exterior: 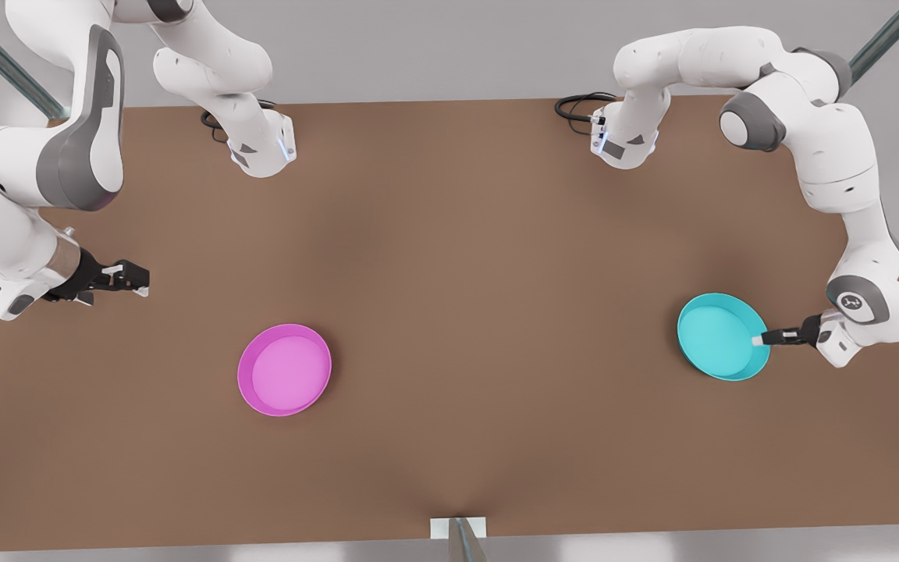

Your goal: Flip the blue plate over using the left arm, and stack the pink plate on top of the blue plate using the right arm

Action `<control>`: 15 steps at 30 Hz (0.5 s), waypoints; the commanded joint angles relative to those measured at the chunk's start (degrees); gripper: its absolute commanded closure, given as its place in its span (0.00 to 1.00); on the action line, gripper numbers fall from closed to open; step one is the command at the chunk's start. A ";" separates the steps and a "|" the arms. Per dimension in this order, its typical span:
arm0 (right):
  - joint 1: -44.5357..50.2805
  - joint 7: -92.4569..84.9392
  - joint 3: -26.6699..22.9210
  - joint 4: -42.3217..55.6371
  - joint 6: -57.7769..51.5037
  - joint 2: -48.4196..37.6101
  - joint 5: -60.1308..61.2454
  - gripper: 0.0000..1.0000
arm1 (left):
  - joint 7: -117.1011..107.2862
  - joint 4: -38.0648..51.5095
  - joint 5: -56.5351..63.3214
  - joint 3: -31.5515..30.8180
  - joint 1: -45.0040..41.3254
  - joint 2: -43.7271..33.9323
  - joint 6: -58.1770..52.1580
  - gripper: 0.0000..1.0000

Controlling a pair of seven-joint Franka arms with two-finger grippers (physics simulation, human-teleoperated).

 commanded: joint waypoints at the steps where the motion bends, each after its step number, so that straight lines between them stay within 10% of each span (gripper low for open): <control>1: 0.00 0.00 0.00 0.00 0.00 0.00 0.00 0.00 | 0.02 0.00 0.09 0.00 0.01 0.12 0.00 0.45; 15: 0.00 0.09 0.00 -0.17 -0.09 0.00 0.00 0.00 | 0.90 0.18 -2.11 -0.09 0.27 1.00 -1.14 0.61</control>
